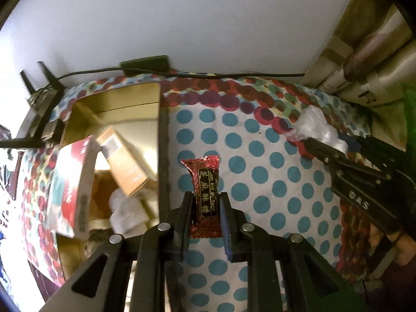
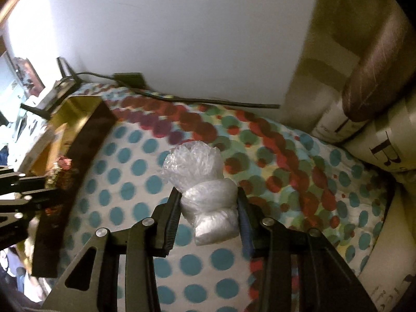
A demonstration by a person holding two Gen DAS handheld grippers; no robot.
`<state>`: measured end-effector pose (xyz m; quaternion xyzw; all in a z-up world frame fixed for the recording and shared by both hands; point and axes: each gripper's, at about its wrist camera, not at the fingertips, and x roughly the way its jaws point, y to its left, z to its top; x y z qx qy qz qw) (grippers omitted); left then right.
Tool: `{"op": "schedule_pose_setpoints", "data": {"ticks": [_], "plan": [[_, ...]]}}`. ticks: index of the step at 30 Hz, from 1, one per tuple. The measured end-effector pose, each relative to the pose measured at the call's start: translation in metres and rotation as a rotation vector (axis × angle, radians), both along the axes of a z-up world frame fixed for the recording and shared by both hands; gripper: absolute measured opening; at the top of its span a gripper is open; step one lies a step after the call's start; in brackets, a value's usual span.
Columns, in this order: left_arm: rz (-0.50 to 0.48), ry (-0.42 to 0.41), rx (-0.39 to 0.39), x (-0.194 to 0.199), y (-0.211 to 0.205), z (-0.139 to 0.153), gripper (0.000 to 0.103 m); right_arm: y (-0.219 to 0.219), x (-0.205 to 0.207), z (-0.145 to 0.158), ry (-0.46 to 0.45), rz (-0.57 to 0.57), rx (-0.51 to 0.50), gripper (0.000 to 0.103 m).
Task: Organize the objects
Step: 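Lift the candy packet with the left gripper while the right gripper lifts the bag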
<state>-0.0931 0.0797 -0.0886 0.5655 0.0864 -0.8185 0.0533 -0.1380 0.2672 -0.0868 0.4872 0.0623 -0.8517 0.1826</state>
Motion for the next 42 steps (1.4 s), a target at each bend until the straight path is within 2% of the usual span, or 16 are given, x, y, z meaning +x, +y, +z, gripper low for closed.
{"op": "schedule_pose_setpoints", "data": {"ticks": [3,10,13,22,27,30,37,40,42], "plan": [[0.013,0.034,-0.037,0.014,-0.001,0.006,0.020,-0.004,0.014,0.012,0.007,0.028,-0.024,0.038],[0.090,0.047,-0.014,0.054,-0.027,0.005,0.021,-0.028,0.034,0.032,0.013,0.120,-0.069,0.038],[0.136,0.049,0.020,0.074,-0.045,0.004,0.021,-0.039,0.040,0.039,0.019,0.153,-0.094,0.038],[0.186,0.047,0.001,0.101,-0.065,0.003,0.021,-0.081,0.059,0.037,-0.001,0.279,-0.152,0.037],[0.155,0.068,0.041,0.105,-0.085,0.007,0.021,-0.096,0.073,0.037,-0.005,0.293,-0.142,0.037],[0.105,0.072,0.045,0.106,-0.091,0.008,0.021,-0.106,0.074,0.041,0.011,0.290,-0.145,0.037],[0.017,0.057,0.072,0.117,-0.096,0.001,0.021,-0.155,0.071,0.041,0.017,0.312,-0.144,0.037],[-0.034,0.070,0.118,0.122,-0.096,0.001,0.021,-0.170,0.069,0.039,0.012,0.331,-0.128,0.037],[-0.105,0.099,0.159,0.124,-0.087,0.006,0.021,-0.174,0.065,0.041,0.024,0.334,-0.122,0.037]]}}
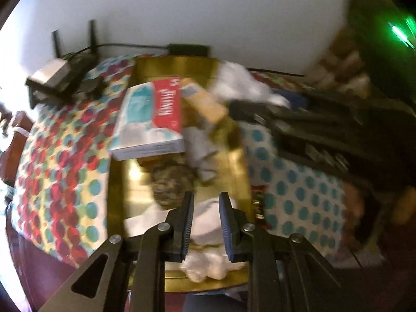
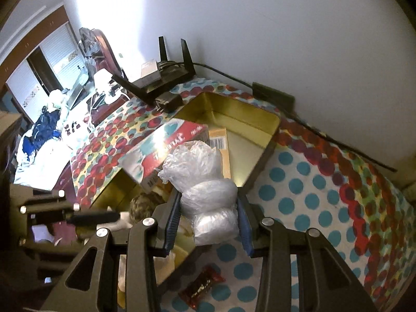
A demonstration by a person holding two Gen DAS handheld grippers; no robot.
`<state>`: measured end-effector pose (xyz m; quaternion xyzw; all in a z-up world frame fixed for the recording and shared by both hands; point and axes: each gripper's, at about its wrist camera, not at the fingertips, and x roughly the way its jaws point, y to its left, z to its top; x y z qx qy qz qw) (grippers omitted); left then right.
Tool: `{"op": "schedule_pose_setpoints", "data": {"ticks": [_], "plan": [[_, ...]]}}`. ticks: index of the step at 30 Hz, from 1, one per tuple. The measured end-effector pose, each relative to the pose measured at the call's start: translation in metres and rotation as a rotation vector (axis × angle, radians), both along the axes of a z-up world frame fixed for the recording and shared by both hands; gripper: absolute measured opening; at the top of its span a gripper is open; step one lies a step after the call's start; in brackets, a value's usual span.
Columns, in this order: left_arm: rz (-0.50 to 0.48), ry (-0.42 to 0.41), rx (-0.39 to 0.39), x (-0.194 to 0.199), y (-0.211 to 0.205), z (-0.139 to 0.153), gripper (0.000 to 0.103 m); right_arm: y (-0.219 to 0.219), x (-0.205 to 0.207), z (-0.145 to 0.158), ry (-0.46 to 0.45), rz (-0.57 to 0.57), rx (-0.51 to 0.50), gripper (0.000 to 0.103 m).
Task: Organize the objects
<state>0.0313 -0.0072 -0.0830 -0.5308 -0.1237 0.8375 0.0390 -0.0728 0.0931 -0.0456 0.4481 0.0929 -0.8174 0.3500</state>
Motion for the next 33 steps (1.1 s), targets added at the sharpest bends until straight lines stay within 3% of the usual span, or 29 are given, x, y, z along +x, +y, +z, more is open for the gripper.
{"op": "schedule_pose_setpoints", "data": {"ticks": [4,9,13,20,27,33], "plan": [[-0.141,0.025,0.053,-0.005,0.028,0.004,0.025,0.004,-0.009,0.012,0.030,-0.022,-0.003,0.037],[-0.261,-0.053,0.006,-0.030,0.078,-0.013,0.028,0.028,-0.023,0.026,0.059,-0.067,-0.012,0.037],[-0.225,-0.138,-0.030,-0.048,0.092,-0.034,0.032,0.056,-0.030,0.028,0.059,-0.114,-0.011,0.038],[-0.128,-0.271,-0.012,-0.059,0.097,-0.062,0.036,0.103,-0.039,0.012,0.009,-0.156,-0.026,0.038],[-0.085,-0.290,-0.038,-0.058,0.106,-0.065,0.037,0.126,-0.044,0.000,-0.038,-0.167,-0.084,0.038],[-0.093,-0.311,-0.133,-0.064,0.119,-0.068,0.039,0.132,-0.045,-0.007,-0.071,-0.159,-0.126,0.038]]}}
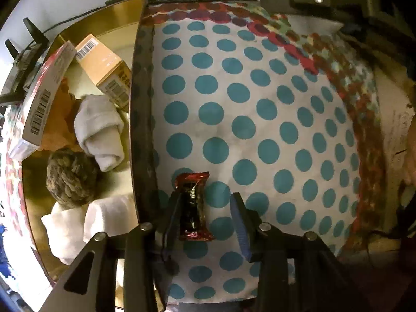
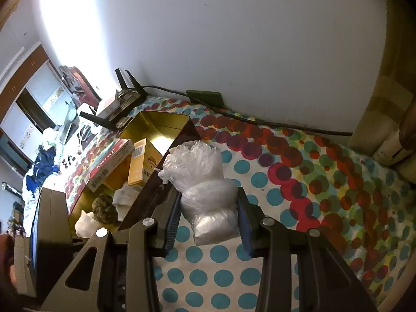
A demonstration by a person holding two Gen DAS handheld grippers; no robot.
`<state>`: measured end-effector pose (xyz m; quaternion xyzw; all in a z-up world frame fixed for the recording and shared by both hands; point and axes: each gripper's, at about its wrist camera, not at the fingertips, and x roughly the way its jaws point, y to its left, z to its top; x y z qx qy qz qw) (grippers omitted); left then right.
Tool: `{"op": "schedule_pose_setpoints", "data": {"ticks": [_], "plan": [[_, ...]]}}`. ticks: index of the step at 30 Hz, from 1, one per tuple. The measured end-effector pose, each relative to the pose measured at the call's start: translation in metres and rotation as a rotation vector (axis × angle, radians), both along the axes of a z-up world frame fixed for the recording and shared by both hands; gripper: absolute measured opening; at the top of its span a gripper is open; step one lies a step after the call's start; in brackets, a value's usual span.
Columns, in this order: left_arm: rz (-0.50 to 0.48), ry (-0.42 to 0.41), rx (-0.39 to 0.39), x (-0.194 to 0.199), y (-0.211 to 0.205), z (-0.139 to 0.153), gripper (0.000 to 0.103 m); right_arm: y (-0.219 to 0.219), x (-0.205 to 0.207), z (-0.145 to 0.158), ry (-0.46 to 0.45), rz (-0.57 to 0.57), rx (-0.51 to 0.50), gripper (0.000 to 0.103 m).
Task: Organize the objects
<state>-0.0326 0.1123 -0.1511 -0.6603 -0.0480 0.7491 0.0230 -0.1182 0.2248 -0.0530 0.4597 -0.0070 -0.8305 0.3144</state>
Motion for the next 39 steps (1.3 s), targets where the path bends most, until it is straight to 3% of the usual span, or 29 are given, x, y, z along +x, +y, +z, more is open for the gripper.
{"op": "schedule_pose_setpoints", "data": {"ticks": [4,9,12,14,19,31,39], "plan": [[0.018,-0.046,0.013,0.001,0.000,-0.003,0.039,0.004,0.000,-0.003,-0.010,0.002,-0.021,0.038],[-0.026,-0.062,-0.080,0.000,0.013,-0.008,0.039,0.011,-0.003,-0.010,-0.036,-0.018,-0.058,0.039],[-0.042,-0.063,-0.073,-0.002,0.018,-0.010,0.038,0.016,-0.004,-0.014,-0.061,-0.033,-0.082,0.039],[-0.036,-0.079,-0.065,-0.004,0.018,-0.014,0.020,0.018,-0.004,-0.016,-0.066,-0.038,-0.089,0.039],[-0.016,-0.071,-0.018,-0.006,0.014,-0.014,0.018,0.026,-0.004,-0.017,-0.071,-0.057,-0.092,0.040],[-0.051,0.059,-0.012,-0.005,0.015,0.020,0.018,0.029,-0.009,-0.022,-0.086,-0.080,-0.079,0.040],[0.100,0.186,0.001,0.008,-0.040,0.062,0.018,0.017,-0.005,-0.015,-0.078,-0.060,-0.055,0.040]]}}
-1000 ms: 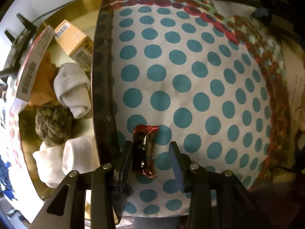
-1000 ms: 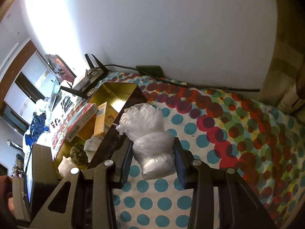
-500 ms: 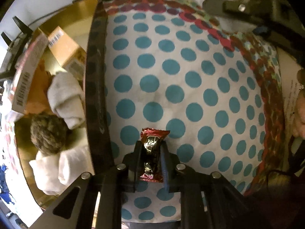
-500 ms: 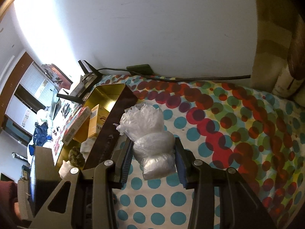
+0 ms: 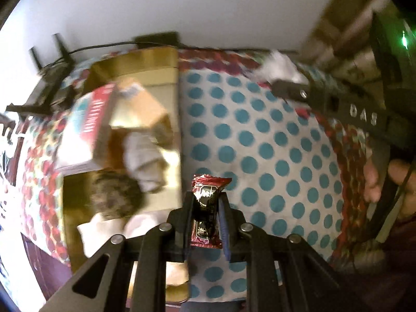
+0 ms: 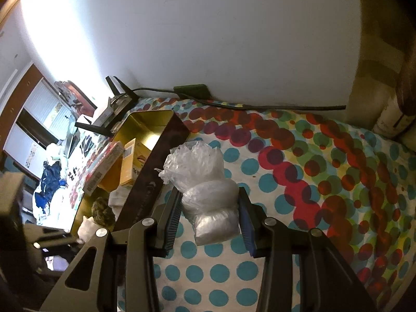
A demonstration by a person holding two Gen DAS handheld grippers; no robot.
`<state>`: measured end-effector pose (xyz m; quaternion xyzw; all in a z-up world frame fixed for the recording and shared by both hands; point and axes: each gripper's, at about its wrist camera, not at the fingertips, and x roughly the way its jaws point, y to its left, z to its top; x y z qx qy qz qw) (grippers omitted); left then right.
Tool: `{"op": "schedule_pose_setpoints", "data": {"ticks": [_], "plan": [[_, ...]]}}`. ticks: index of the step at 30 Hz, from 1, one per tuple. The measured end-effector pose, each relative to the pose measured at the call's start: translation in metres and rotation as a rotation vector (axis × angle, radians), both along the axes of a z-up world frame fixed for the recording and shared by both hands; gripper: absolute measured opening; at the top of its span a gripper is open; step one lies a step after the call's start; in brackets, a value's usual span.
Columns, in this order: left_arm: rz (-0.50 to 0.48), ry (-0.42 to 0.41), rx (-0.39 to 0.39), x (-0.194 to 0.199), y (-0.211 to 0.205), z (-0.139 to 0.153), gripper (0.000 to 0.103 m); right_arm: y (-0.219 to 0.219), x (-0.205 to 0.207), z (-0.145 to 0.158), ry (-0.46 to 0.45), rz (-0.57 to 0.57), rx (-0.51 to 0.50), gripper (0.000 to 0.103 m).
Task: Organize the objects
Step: 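Carry the candy packet over the tray with the left gripper while the right gripper carries the bag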
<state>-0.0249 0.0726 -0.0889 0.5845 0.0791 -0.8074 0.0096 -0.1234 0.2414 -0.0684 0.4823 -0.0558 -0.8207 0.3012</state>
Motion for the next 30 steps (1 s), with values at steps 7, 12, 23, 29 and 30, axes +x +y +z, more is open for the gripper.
{"op": "schedule_pose_setpoints", "data": {"ticks": [7,12,23,29,30], "plan": [[0.147,0.008,-0.001,0.032,-0.058,0.006,0.018,-0.030,0.009,0.011,0.023,0.058,0.008,0.040],[0.203,0.008,-0.007,0.039,-0.073,-0.006,0.018,-0.058,0.020,0.021,0.044,0.113,0.020,0.040],[0.204,0.048,0.043,0.035,-0.098,-0.020,0.018,-0.121,0.058,0.026,0.060,0.245,0.084,0.040],[0.192,0.068,0.030,0.034,-0.105,-0.025,0.018,-0.145,0.070,0.018,0.044,0.272,0.112,0.040],[0.195,0.069,0.036,0.033,-0.107,-0.026,0.019,-0.148,0.071,0.016,0.037,0.271,0.117,0.040]]}}
